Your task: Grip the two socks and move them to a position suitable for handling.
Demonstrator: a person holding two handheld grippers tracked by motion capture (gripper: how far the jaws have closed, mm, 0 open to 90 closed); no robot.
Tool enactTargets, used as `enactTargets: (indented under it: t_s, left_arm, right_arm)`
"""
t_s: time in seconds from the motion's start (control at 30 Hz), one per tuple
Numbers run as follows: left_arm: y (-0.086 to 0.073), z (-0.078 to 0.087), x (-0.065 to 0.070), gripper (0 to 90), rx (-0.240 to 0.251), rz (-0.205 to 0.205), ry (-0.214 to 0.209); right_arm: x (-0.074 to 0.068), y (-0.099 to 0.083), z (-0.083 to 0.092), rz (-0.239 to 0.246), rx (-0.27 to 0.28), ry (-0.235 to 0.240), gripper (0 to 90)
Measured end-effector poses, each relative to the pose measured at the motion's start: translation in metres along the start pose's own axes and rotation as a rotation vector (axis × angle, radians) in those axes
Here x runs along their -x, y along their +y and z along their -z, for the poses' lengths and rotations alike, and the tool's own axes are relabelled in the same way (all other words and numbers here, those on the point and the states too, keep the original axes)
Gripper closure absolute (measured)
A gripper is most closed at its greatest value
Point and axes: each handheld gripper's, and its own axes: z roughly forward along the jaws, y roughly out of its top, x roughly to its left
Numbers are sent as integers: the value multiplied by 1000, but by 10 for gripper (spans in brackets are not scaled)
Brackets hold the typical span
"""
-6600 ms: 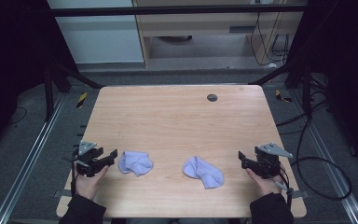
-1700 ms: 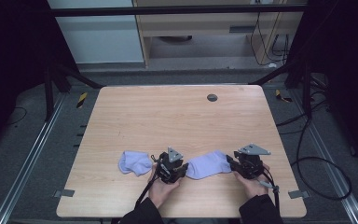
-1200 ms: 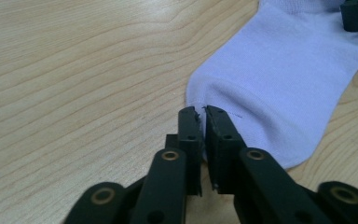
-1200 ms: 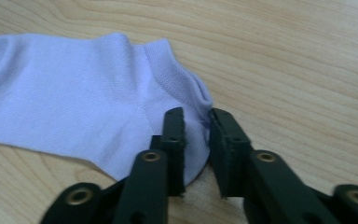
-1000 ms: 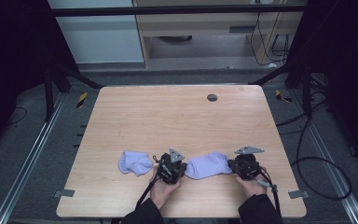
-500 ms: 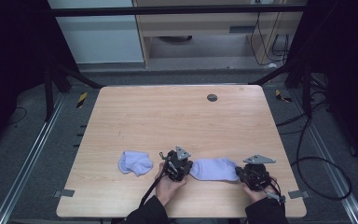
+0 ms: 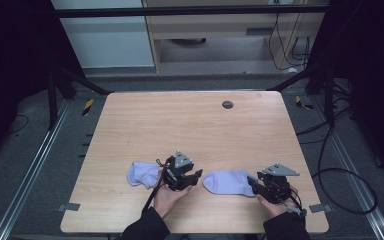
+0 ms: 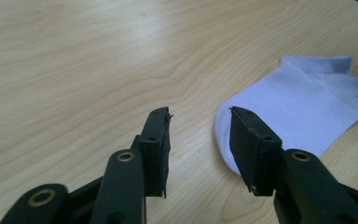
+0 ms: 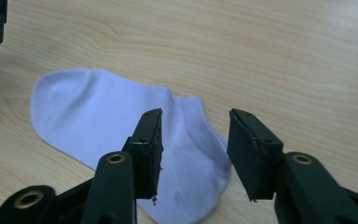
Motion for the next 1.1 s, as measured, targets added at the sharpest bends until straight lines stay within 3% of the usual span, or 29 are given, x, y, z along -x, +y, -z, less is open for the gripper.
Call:
enactTargets:
  t_s: [0.23,0.4,0.73,0.8,1.1]
  left_arm:
    - [2,39,-27,463,20,-11,28]
    - [-5,61,-45,436,25,-16,58]
    - [-38,110,-91,411,56,76,161]
    - [-41,113,-95,411,58,85,172]
    - [-72,131,-124,413,47,149,244]
  right_arm:
    - [-13,14,-3,31,70,59,415]
    - [-21,19,-7,45,81,86,361]
    - [-43,41,-18,61,109,154,316]
    - [-45,42,-19,67,111,159,314]
    - [-86,64,-39,133,102,231,308]
